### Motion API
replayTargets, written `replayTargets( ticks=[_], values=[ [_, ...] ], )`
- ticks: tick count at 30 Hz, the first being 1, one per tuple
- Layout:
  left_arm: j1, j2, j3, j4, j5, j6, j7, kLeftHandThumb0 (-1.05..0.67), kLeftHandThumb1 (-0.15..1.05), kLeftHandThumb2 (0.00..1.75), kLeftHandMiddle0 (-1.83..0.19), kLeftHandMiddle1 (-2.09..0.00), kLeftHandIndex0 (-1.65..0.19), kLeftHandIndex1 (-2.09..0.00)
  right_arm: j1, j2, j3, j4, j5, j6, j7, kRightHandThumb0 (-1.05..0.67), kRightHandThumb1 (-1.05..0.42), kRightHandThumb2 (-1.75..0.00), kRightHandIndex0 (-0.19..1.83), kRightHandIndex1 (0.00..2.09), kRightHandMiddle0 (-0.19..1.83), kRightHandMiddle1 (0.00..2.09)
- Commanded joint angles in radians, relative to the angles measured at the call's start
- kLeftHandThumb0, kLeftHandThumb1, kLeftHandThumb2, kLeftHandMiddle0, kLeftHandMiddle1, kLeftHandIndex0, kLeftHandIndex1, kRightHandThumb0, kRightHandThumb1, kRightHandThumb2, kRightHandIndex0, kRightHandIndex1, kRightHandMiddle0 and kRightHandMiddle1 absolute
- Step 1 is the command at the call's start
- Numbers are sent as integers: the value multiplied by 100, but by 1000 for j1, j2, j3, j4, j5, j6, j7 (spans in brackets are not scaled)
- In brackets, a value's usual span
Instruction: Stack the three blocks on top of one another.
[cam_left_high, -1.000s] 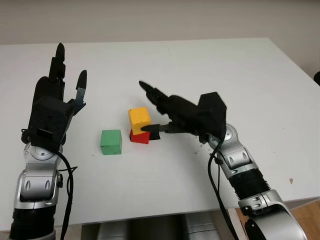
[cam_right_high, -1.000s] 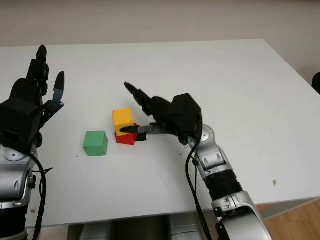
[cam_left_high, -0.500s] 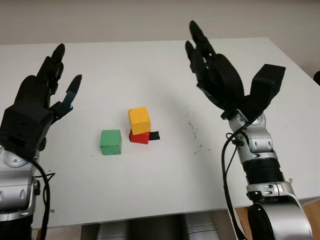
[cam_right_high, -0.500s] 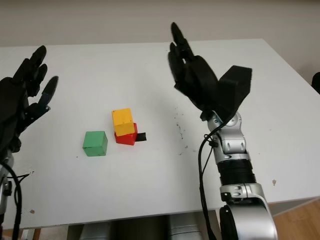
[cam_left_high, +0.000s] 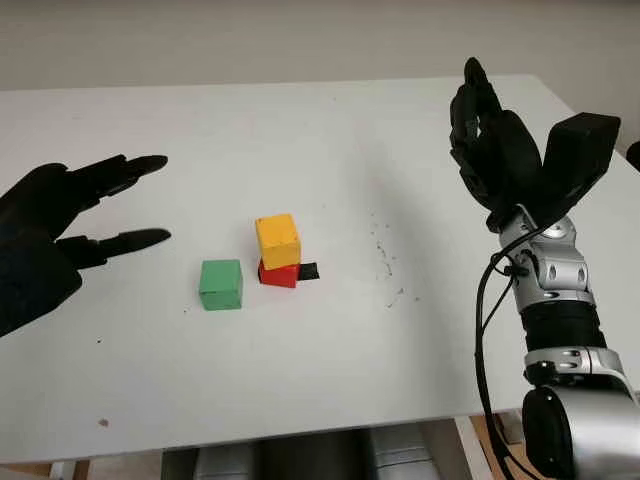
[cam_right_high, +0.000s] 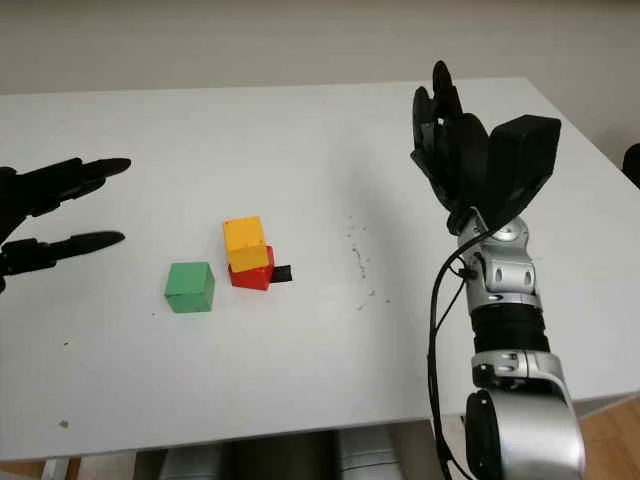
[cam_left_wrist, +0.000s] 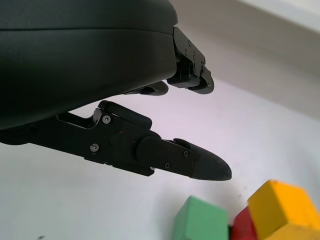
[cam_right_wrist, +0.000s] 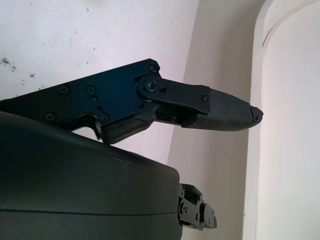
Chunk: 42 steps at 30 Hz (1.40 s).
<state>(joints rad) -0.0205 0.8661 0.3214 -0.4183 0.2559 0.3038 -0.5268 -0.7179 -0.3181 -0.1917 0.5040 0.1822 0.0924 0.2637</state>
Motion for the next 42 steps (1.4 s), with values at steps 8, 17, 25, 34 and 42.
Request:
replayTargets(
  ticks=[8, 17, 25, 34, 42],
  values=[
    [3, -9, -90, -9, 89, -36, 18, -85, 98, 4, -4, -3, -12, -4, 33, 22, 28, -72, 11, 35, 31, -77, -105, -67, -19, 0, -19, 0],
    [-37, -42, -185, -8, 162, 18, 16, -76, 91, 4, -3, -5, -12, -5, 61, 63, 56, -111, 20, 52, 54, -79, -105, -68, -19, 0, -19, 0],
    [-53, -40, -219, -8, 180, 24, -9, -78, 90, 5, -3, -5, -12, -6, 76, 81, 73, -126, 20, 66, 60, -79, -105, -67, -19, 0, -19, 0],
    [-47, -63, -217, 27, 152, -25, 8, -75, 87, 5, -4, -6, -22, -9, 77, 99, 70, -125, 25, 69, 51, -79, -105, -64, -19, 0, -19, 0],
    [-23, -93, -216, 70, 109, -109, 37, -67, 84, 4, -5, -6, -32, -11, 70, 97, 64, -115, 26, 69, 59, -79, -105, -63, -19, 0, -19, 0]
  ],
)
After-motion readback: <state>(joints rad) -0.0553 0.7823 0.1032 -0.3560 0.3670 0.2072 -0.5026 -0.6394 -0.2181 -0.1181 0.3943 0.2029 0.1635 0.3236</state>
